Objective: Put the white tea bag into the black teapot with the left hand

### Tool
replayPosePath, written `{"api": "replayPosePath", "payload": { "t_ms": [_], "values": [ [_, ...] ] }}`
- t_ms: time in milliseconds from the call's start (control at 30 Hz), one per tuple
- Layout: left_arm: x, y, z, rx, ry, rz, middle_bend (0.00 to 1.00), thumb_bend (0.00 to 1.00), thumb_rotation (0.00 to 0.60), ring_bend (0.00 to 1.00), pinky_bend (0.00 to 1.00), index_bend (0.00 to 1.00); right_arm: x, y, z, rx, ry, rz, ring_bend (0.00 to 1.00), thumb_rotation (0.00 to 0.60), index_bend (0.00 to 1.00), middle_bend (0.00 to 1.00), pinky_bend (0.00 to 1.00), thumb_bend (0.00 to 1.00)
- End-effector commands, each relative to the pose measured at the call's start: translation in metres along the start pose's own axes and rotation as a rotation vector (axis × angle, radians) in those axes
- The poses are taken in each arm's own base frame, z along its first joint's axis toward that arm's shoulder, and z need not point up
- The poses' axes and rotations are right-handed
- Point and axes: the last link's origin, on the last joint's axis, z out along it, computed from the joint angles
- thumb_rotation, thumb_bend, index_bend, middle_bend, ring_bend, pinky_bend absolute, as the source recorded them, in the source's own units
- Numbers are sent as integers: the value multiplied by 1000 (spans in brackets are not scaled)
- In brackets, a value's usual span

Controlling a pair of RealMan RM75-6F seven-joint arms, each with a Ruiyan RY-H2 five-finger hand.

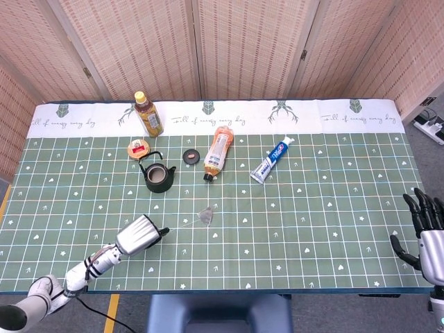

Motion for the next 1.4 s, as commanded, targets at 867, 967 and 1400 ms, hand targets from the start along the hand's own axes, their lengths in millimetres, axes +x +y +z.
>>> {"api": "replayPosePath", "payload": {
  "t_ms": [867, 967, 1400],
  "values": [
    [131, -63, 38, 144, 117, 247, 1000, 467, 600, 1000, 1000, 719, 7, 4, -5, 5, 27, 23, 0, 600, 0, 0, 0, 364],
    [138, -70, 43, 153, 119, 269, 1000, 467, 600, 1000, 1000, 717, 7, 4, -4, -1, 26, 23, 0, 600, 0, 0, 0, 365],
    [162, -108, 66, 234, 138, 272, 1000, 467, 600, 1000, 1000, 712, 5, 9, 7, -54, 18, 30, 0, 600, 0, 0, 0, 365]
  ]
}}
